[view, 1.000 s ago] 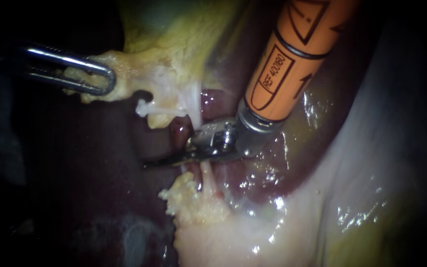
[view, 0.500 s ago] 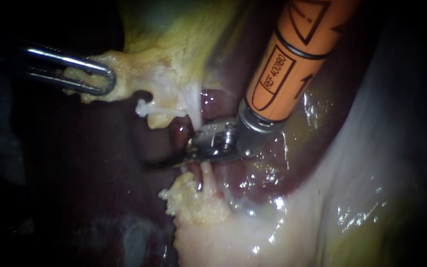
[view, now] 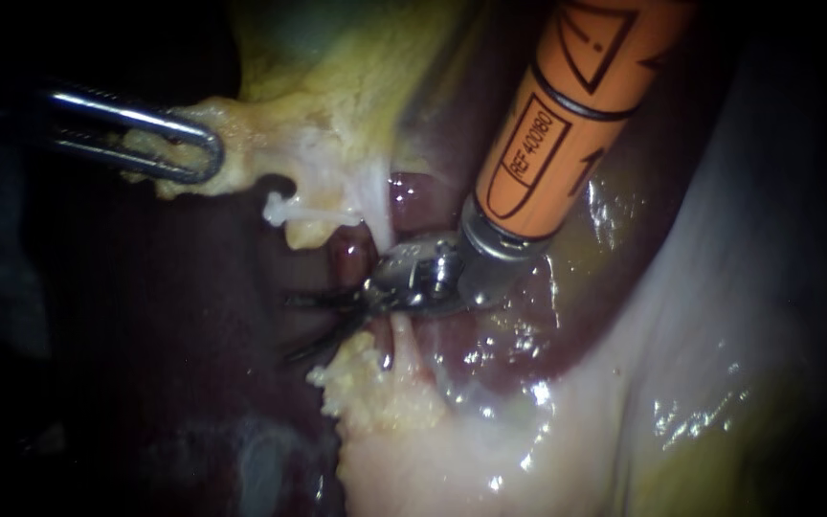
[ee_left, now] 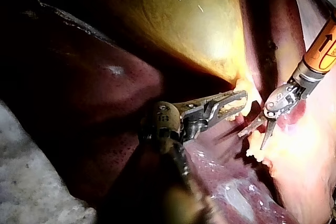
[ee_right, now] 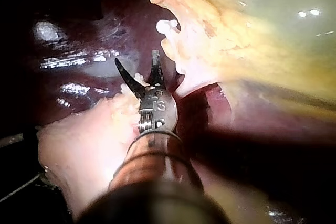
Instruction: Go back from the cut left tube
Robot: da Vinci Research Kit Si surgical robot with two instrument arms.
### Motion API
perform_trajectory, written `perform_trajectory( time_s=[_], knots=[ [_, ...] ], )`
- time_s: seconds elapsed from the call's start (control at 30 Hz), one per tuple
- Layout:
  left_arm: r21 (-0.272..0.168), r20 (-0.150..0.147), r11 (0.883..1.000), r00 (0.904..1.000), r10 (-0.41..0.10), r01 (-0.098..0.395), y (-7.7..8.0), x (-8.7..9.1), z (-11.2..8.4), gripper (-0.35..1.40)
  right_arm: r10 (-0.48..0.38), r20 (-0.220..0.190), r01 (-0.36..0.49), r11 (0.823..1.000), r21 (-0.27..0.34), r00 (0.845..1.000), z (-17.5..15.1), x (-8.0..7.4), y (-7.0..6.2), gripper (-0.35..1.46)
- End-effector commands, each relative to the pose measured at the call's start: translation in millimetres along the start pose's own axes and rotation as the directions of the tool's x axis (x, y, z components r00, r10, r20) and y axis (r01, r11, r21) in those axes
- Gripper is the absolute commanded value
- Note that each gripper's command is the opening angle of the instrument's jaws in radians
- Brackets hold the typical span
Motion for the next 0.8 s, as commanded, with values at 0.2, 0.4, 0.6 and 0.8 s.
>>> perform_trajectory(
  time_s=[0.2, 0.4, 0.6, 0.8],
  knots=[
    [-0.001, 0.000, 1.000, 1.0000, 0.000, 0.000, -0.2, 0.0, -0.1, -0.35, -0.125, -0.002, 0.125, 0.990, -0.063, 0.992, -1.1, -0.3, -0.9, 1.35],
    [-0.001, 0.001, 1.000, 1.0000, 0.001, -0.001, -0.4, 0.0, -0.1, -0.35, -0.208, 0.001, 0.205, 0.966, -0.154, 0.978, -4.2, -0.1, -2.3, 1.41],
    [-0.002, 0.001, 1.000, 1.0000, 0.001, -0.001, -0.6, 0.0, -0.2, -0.35, -0.238, 0.009, 0.234, 0.949, -0.209, 0.971, -8.0, -0.4, -3.9, 1.41],
    [-0.003, 0.002, 1.000, 1.0000, 0.001, -0.001, -0.8, 0.0, -0.3, -0.35, -0.254, 0.012, 0.248, 0.934, -0.259, 0.967, -12.4, -1.2, -5.5, 1.43]
  ],
)
